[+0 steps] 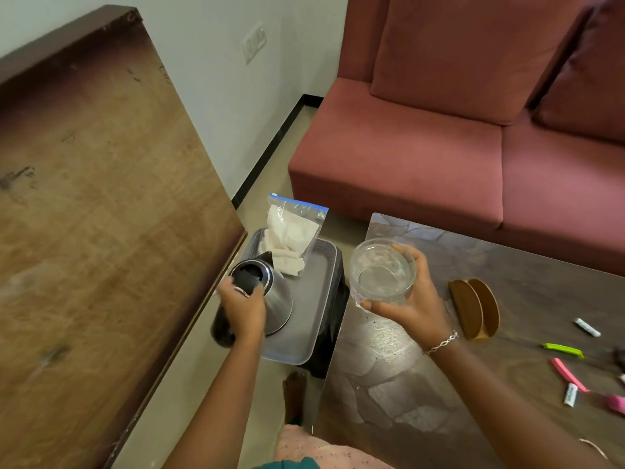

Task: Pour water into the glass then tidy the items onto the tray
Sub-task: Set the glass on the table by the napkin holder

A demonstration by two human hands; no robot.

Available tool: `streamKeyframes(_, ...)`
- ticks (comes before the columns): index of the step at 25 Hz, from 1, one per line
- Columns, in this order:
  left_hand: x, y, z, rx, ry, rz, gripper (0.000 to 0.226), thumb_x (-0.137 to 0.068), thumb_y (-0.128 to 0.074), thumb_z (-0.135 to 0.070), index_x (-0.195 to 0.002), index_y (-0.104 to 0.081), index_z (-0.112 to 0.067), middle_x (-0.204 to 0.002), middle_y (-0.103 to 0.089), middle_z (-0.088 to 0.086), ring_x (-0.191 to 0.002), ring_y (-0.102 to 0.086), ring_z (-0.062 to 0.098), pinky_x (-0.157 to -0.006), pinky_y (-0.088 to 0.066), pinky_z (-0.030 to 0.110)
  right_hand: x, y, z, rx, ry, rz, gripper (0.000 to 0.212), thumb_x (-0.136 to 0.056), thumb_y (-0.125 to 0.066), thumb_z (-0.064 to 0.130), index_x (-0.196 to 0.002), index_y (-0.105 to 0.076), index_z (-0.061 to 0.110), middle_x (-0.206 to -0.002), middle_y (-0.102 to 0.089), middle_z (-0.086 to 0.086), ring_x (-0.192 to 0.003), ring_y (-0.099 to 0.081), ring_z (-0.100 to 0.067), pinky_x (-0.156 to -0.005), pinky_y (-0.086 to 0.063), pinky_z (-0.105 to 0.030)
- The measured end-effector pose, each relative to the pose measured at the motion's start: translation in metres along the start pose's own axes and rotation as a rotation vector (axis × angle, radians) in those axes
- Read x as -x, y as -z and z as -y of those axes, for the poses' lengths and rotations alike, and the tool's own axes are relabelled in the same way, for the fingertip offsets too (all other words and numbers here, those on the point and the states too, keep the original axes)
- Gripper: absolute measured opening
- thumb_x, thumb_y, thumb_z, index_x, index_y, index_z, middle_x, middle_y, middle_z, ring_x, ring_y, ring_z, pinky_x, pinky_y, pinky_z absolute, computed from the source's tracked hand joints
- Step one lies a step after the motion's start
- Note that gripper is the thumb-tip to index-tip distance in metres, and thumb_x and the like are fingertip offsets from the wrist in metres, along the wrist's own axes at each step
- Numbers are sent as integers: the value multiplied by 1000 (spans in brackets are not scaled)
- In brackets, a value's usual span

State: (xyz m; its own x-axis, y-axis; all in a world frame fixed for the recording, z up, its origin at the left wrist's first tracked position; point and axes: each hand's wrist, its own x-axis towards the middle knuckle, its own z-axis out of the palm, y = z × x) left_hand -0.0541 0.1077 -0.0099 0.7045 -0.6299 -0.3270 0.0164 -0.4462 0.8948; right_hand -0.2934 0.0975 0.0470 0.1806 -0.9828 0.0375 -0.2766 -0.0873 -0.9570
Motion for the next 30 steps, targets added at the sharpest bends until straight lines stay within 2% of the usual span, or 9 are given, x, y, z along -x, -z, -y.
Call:
streamKeyframes(2, 36, -16, -32, 195, 112, 415, 39, -87, -61, -18, -122, -50, -4, -103, -59, 0, -98, -53, 12, -98, -38, 34, 6, 4, 0, 9, 1, -13, 89, -50, -82, 25, -123, -32, 23, -118, -43, 22, -108, -46, 14, -86, -41, -2)
streamKeyframes(4, 65, -32, -49, 251, 273, 781, 62, -78, -63, -37, -130, -44, -9, -119, -53, 3, -117, -47, 17, -109, -31, 35, 11, 11, -2, 15, 0, -32, 89, -50, -82, 25, -124, -33, 21, -118, -43, 22, -109, -47, 13, -88, -42, -5)
streamKeyframes(7, 92, -54, -56, 245, 389, 1021, 57, -70, -70, -46, -113, -58, -12, -112, -62, 9, -107, -56, 22, -97, -43, 36, 19, 24, -8, 12, -4, -60, 88, -50, -83, 24, -121, -32, 27, -117, -45, 23, -108, -48, 13, -88, -43, -6)
streamKeyframes(10, 101, -69, -55, 276, 416, 1074, 44, -68, -67, -39, -103, -63, -12, -98, -67, 10, -86, -64, 18, -71, -54, 30, 29, 37, -13, 11, -18, -83, 87, -49, -83, 34, -118, -30, 39, -118, -45, 24, -110, -49, 11, -88, -44, -8)
streamKeyframes(13, 113, -87, -53, 203, 393, 1083, 42, -65, -68, -38, -99, -64, -12, -94, -67, 10, -82, -65, 18, -64, -55, 29, 40, 55, -18, 6, -41, -106, 87, -48, -80, 41, -120, -30, 38, -118, -45, 26, -110, -49, 12, -86, -43, -5)
streamKeyframes(18, 136, -117, -48, 120, 379, 1089, 45, -60, -69, -37, -96, -63, -11, -99, -66, 13, -89, -63, 23, -79, -52, 36, 56, 95, -25, 125, -101, -69, 97, -56, -84, 34, -134, -27, 22, -127, -41, 20, -116, -42, 13, -92, -37, -1)
streamKeyframes(22, 158, -147, -42, 53, 407, 1146, 44, -63, -66, -36, -98, -63, -9, -100, -65, 13, -90, -61, 23, -83, -51, 37, 61, 133, -28, 416, -67, -48, 99, -60, -82, 35, -139, -26, 17, -136, -36, 6, -126, -39, -10, -101, -36, -18)
streamKeyframes(26, 181, -179, -40, 6, 417, 1220, 41, -65, -65, -34, -98, -62, -10, -101, -64, 13, -92, -60, 23, -88, -48, 38, 67, 162, -38, 746, -68, -54, 99, -63, -75, 41, -143, -21, 19, -142, -31, 3, -126, -40, -16, -86, -44, -25)
streamKeyframes(30, 198, -220, -40, -97, 335, 1365, 47, -69, -64, -41, -105, -61, -12, -106, -65, 9, -101, -60, 22, -94, -46, 39, 72, 197, -57, 772, -145, -111, 98, -62, -74, 38, -143, -23, 15, -140, -33, -2, -122, -43, -20, -85, -50, -33)
